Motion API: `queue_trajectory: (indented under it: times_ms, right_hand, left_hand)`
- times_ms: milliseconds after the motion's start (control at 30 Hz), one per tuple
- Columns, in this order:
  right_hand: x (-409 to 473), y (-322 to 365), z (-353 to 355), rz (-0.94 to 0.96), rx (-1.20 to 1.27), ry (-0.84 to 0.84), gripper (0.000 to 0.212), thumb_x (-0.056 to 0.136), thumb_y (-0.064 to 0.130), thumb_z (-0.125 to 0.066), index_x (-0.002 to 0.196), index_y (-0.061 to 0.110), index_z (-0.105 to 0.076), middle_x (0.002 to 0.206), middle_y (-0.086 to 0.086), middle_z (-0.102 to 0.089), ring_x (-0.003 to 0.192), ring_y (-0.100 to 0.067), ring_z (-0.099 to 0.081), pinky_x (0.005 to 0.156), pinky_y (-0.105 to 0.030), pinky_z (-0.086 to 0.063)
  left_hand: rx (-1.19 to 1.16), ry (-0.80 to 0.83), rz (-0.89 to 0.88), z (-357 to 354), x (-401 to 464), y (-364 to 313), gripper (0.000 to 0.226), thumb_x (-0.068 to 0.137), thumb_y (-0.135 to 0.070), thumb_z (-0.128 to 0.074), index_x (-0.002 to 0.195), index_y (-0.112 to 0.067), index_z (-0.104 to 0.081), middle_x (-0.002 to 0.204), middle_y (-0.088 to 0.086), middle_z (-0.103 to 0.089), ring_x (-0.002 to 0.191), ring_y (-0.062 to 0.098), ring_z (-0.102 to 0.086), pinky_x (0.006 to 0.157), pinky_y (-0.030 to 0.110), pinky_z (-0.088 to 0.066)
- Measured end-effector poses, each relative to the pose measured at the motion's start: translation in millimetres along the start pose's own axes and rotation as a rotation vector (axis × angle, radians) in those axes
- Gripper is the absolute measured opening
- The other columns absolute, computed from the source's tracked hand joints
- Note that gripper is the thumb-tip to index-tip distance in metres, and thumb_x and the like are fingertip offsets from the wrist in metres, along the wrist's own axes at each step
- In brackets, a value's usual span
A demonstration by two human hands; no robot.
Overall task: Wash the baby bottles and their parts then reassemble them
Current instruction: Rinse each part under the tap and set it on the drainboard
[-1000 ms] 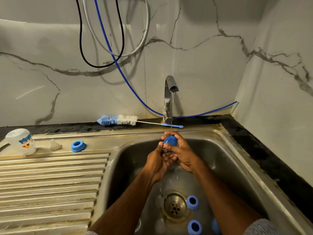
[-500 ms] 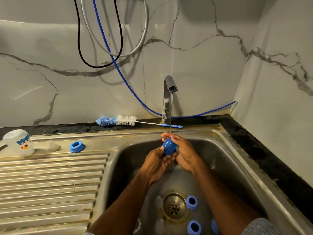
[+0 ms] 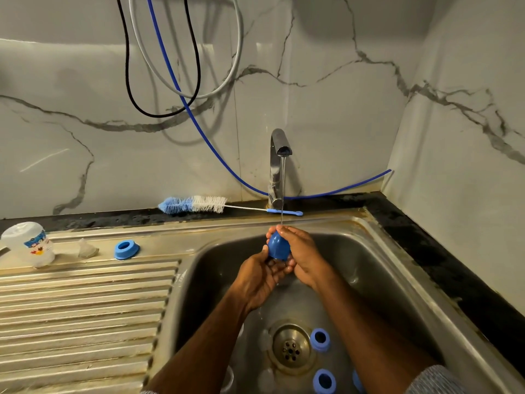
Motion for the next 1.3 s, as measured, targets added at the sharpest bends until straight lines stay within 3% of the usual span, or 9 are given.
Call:
queue_trajectory:
  times_ms: [100, 200, 300, 400, 533, 667, 833, 933, 1300]
  right_hand:
    - [4, 10, 7, 0.054, -0.228, -0.081, 0.029, 0.101, 0.039, -0.055, 0.093, 0.020, -0.075, 0.104, -0.004, -0.073, 0.097, -0.021, -0.068, 0.069, -0.028, -0.058]
    - [3, 17, 5, 0.159, -0.602, 0.124, 0.017, 0.097, 0.017, -0.063, 0.109, 0.027, -0.070, 0.117, 0.004, -0.066, 0.099, -0.006, -0.061, 0.063, -0.009, -0.049]
    - [0, 10, 16, 0.214, -0.914, 0.154, 0.041, 0.084, 0.008, -0.075, 0.117, 0.028, -0.061, 0.114, 0.007, -0.061, 0.087, -0.002, -0.058, 0.070, -0.012, -0.049]
    - [-2, -3, 18, 0.190, -1.058, 0.139, 0.059, 0.084, 0.016, -0.076, 0.135, 0.032, -0.050, 0.124, 0.005, -0.057, 0.106, -0.013, -0.058, 0.090, -0.033, -0.054]
    - [1, -16, 18, 0.133, -1.019, 0.155, 0.052, 0.080, 0.025, -0.082, 0.126, 0.031, -0.058, 0.119, 0.008, -0.064, 0.107, -0.009, -0.061, 0.098, -0.039, -0.054]
    - [5, -18, 28, 0.114, -0.947, -0.059, 0.046, 0.081, 0.027, -0.082, 0.120, 0.028, -0.058, 0.112, 0.009, -0.066, 0.101, -0.008, -0.061, 0.090, -0.032, -0.052]
    - [6, -50, 24, -0.188, -1.048, 0.142, 0.032, 0.079, 0.038, -0.083, 0.098, 0.015, -0.072, 0.090, -0.006, -0.074, 0.071, -0.014, -0.066, 0.077, -0.038, -0.058]
    - [10, -30, 32, -0.053, -1.138, -0.026, 0.035, 0.074, 0.039, -0.085, 0.099, 0.018, -0.071, 0.093, -0.001, -0.072, 0.082, -0.013, -0.066, 0.076, -0.034, -0.057]
    - [5, -35, 25, -0.091, -1.250, 0.027, 0.035, 0.074, 0.037, -0.086, 0.098, 0.020, -0.067, 0.091, 0.000, -0.070, 0.080, -0.013, -0.066, 0.077, -0.035, -0.059]
  left_hand:
    - [0.031, -0.037, -0.064, 5, 5, -3, 0.043, 0.110, -0.031, -0.033, 0.126, 0.001, -0.056, 0.119, 0.031, -0.068, 0.095, 0.034, -0.070, 0.090, 0.041, -0.058]
    - [0.330, -0.154, -0.247, 22, 10, -18, 0.032, 0.107, -0.025, -0.047, 0.123, 0.000, -0.060, 0.117, 0.028, -0.069, 0.095, 0.031, -0.068, 0.098, 0.047, -0.053]
    - [0.757, -0.294, -0.424, 28, 5, -33, 0.034, 0.095, -0.019, -0.069, 0.127, -0.010, -0.061, 0.119, 0.016, -0.068, 0.104, 0.022, -0.069, 0.097, 0.044, -0.057]
    - [1.008, -0.315, -0.496, 21, 2, -36, 0.047, 0.086, -0.019, -0.078, 0.129, -0.015, -0.060, 0.119, 0.003, -0.066, 0.108, 0.016, -0.066, 0.094, 0.040, -0.058]
    - [0.790, -0.303, -0.458, 31, 2, -44, 0.046, 0.087, -0.021, -0.078, 0.127, -0.019, -0.056, 0.103, 0.001, -0.074, 0.091, 0.013, -0.074, 0.081, 0.032, -0.062]
    - [0.787, -0.468, -0.446, 48, 4, -53, 0.018, 0.099, -0.019, -0.061, 0.115, -0.011, -0.066, 0.098, 0.011, -0.073, 0.095, 0.028, -0.071, 0.092, 0.050, -0.057]
    - [0.828, -0.534, -0.392, 59, 8, -51, 0.016, 0.097, -0.008, -0.057, 0.106, -0.009, -0.070, 0.103, 0.013, -0.072, 0.102, 0.032, -0.068, 0.095, 0.049, -0.055]
    - [0.856, -0.530, -0.387, 59, 11, -49, 0.016, 0.096, -0.006, -0.056, 0.102, -0.010, -0.071, 0.101, 0.011, -0.072, 0.102, 0.031, -0.067, 0.097, 0.049, -0.054]
    - [0.941, -0.480, -0.342, 55, 10, -41, 0.018, 0.093, -0.001, -0.056, 0.097, -0.012, -0.070, 0.102, 0.009, -0.070, 0.100, 0.025, -0.067, 0.095, 0.047, -0.056]
Point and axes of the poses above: each hand's wrist, its own x-axis towards the middle knuckle, its own z-axis out of the back of the hand, y = z × x, the point moved 9 cm from there along x, towards the middle knuckle
